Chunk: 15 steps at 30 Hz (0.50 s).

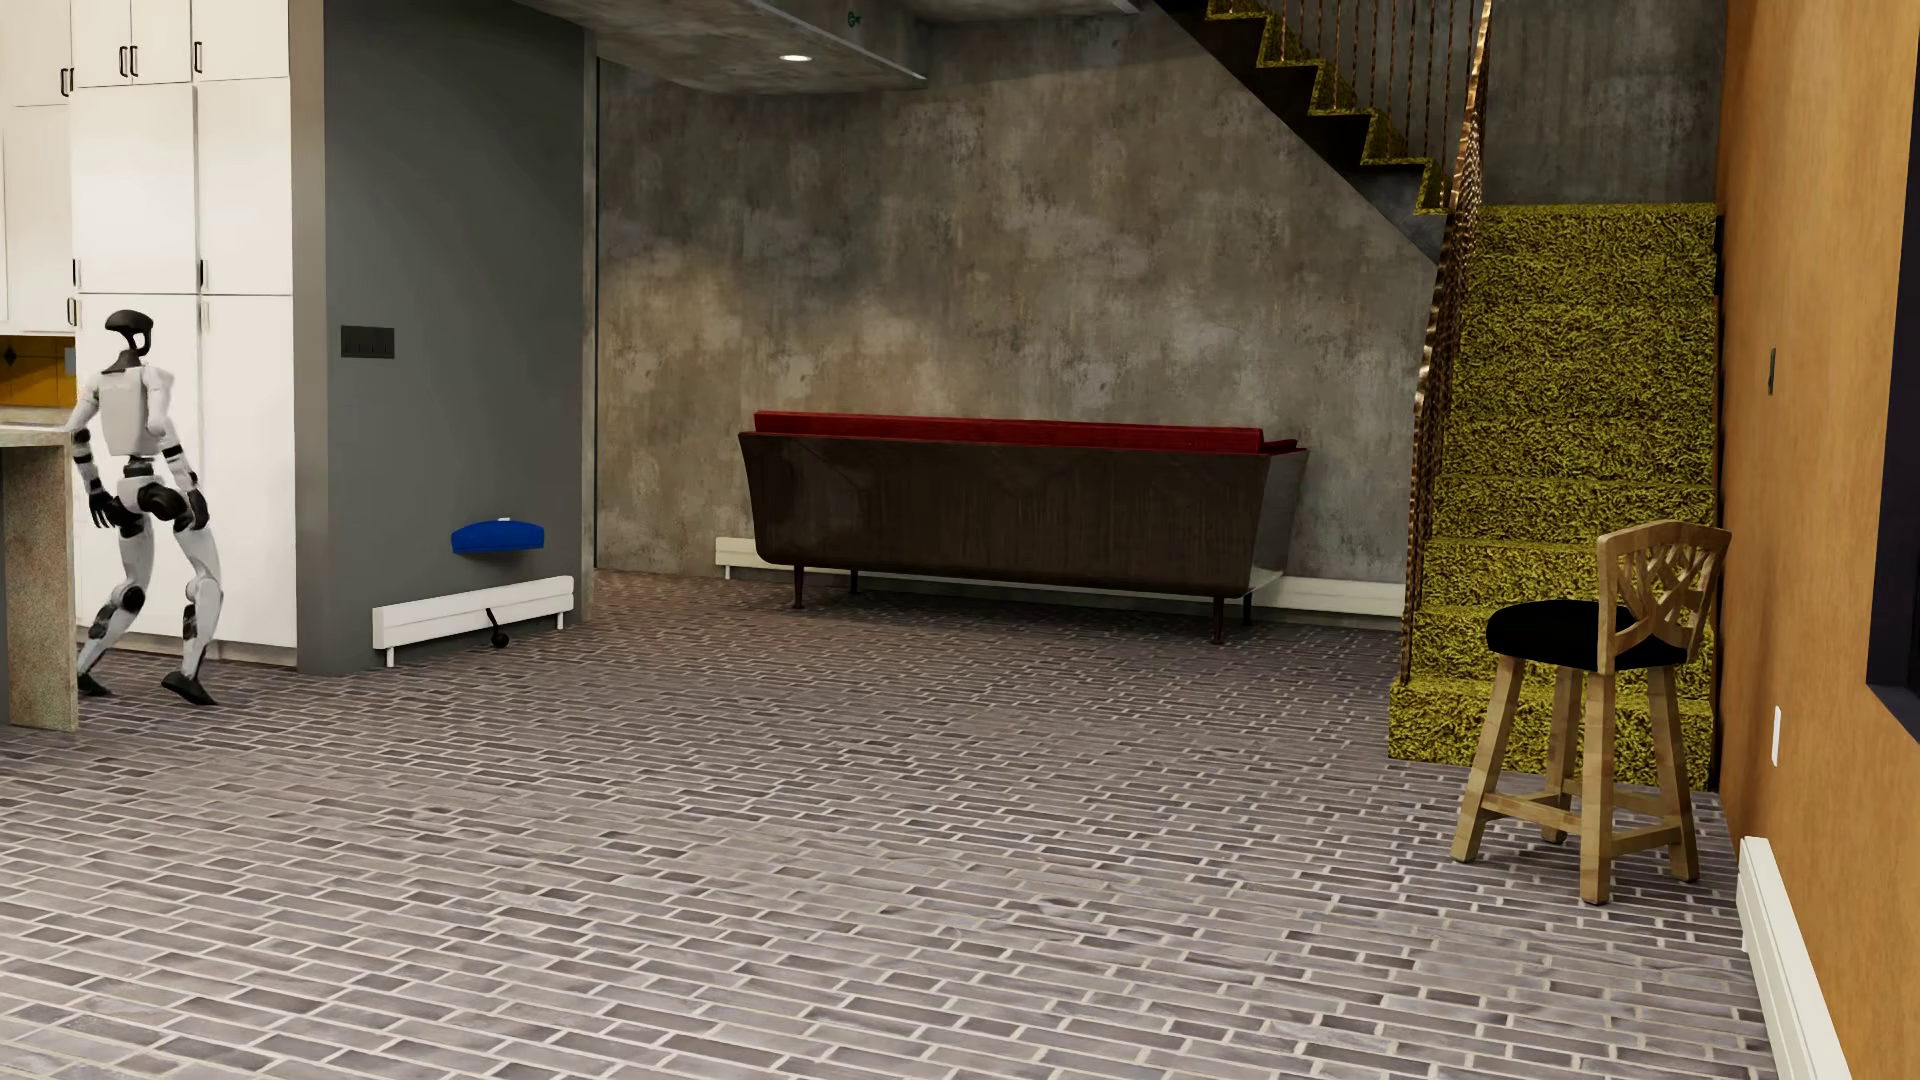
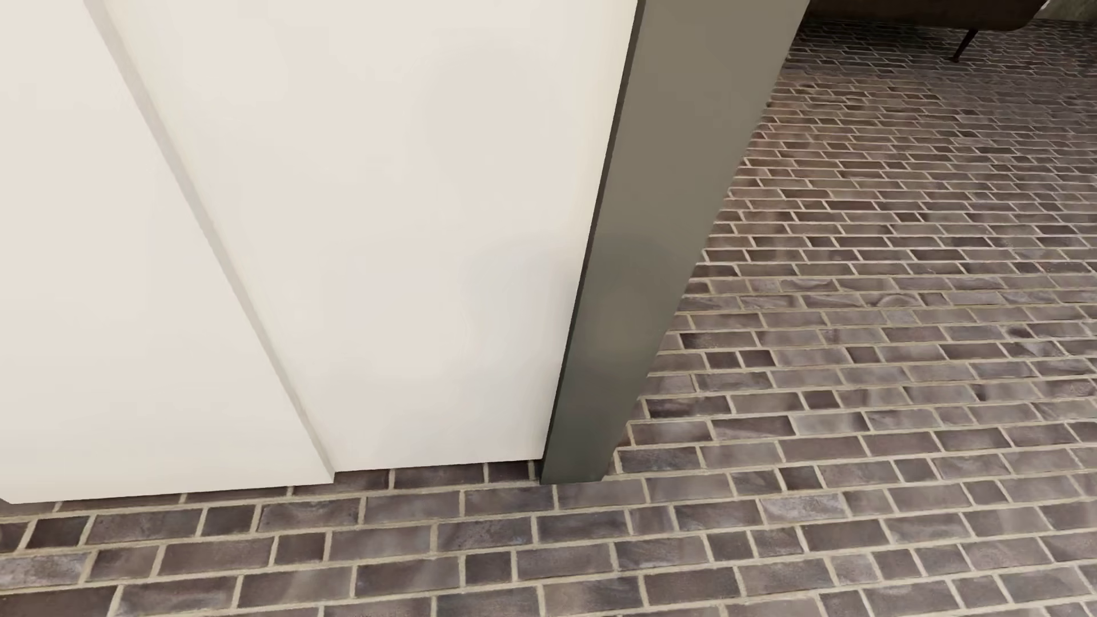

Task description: Head to stool

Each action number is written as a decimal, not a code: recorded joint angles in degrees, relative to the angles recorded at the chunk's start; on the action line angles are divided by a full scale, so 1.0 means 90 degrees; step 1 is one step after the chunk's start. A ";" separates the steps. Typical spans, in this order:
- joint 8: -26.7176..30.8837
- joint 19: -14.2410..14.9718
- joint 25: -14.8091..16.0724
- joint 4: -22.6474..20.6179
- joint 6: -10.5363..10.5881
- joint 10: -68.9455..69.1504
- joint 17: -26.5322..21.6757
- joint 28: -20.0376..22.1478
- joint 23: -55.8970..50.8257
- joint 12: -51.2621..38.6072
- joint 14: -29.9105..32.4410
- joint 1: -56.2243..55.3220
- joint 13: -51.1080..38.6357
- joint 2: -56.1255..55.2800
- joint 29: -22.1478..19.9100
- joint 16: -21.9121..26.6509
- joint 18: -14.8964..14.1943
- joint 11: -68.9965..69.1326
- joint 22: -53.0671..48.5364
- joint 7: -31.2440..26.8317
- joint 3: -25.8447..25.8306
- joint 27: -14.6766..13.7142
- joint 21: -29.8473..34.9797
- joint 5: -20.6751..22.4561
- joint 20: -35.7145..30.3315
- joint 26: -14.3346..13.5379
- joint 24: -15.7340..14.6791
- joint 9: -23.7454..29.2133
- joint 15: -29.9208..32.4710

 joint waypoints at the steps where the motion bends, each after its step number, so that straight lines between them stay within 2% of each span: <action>1: 0.0000 0.0000 0.0000 0.0023 -0.0005 -0.0014 0.0050 0.0000 0.0087 -0.0078 -0.0035 -0.0024 -0.0032 -0.0142 0.0000 -0.0013 0.0000 -0.0002 -0.0030 0.0000 -0.0115 0.0000 -0.0005 0.0066 -0.0096 0.0000 0.0000 0.0057 0.0016; 3: 0.0000 0.0000 0.0000 -0.0006 0.0001 -0.0192 0.0094 0.0000 0.0108 -0.0295 -0.0095 0.0018 0.0078 -0.0308 0.0000 -0.0027 0.0000 -0.0073 -0.0170 0.0000 -0.0315 0.0000 0.0111 0.0129 -0.0355 0.0000 0.0000 0.0157 -0.0041; 6: 0.0000 0.0000 0.0000 0.0066 -0.0075 -0.0100 0.0225 0.0000 0.0212 -0.0563 -0.0154 -0.0073 0.0315 -0.0622 0.0000 0.0068 0.0000 -0.0130 -0.0830 0.0000 -0.0311 0.0000 0.0490 0.0114 -0.0537 0.0000 0.0000 0.0248 -0.0594; 9: 0.0000 0.0000 0.0000 0.0182 -0.0007 0.0014 0.0335 0.0000 0.0355 -0.0582 -0.0269 -0.0030 0.0441 -0.0916 0.0000 0.0039 0.0000 0.0002 -0.1470 0.0000 -0.0369 0.0000 0.0921 -0.0041 -0.0706 0.0000 0.0000 0.0266 -0.1186; 10: 0.0000 0.0000 0.0000 0.0184 0.0031 -0.0064 0.0375 0.0000 0.0389 -0.0506 -0.0233 0.0174 0.0485 -0.1048 0.0000 -0.0020 0.0000 0.0170 -0.1599 0.0000 -0.0405 0.0000 0.0961 -0.0134 -0.0705 0.0000 0.0000 0.0265 -0.1065; 12: 0.0000 0.0000 0.0000 0.0051 0.0050 -0.0433 0.0487 0.0000 0.0422 -0.0341 -0.0053 0.0737 0.0582 -0.1410 0.0000 -0.0109 0.0000 0.0614 -0.1719 0.0000 -0.0547 0.0000 0.0828 -0.0294 -0.0665 0.0000 0.0000 0.0243 -0.0066; 13: 0.0000 0.0000 0.0000 0.0026 0.0109 -0.0556 0.0484 0.0000 0.0340 -0.0261 0.0046 0.0994 0.0625 -0.1496 0.0000 -0.0152 0.0000 0.0903 -0.1677 0.0000 -0.0744 0.0000 0.1055 -0.0367 -0.0710 0.0000 0.0000 0.0203 0.0180; 15: 0.0000 0.0000 0.0000 -0.0018 0.0091 -0.0633 0.0518 0.0000 0.0416 -0.0066 0.0250 0.1429 0.0709 -0.1640 0.0000 -0.0178 0.0000 0.1134 -0.1467 0.0000 -0.1078 0.0000 0.0828 -0.0287 -0.0721 0.0000 0.0000 0.0129 0.0524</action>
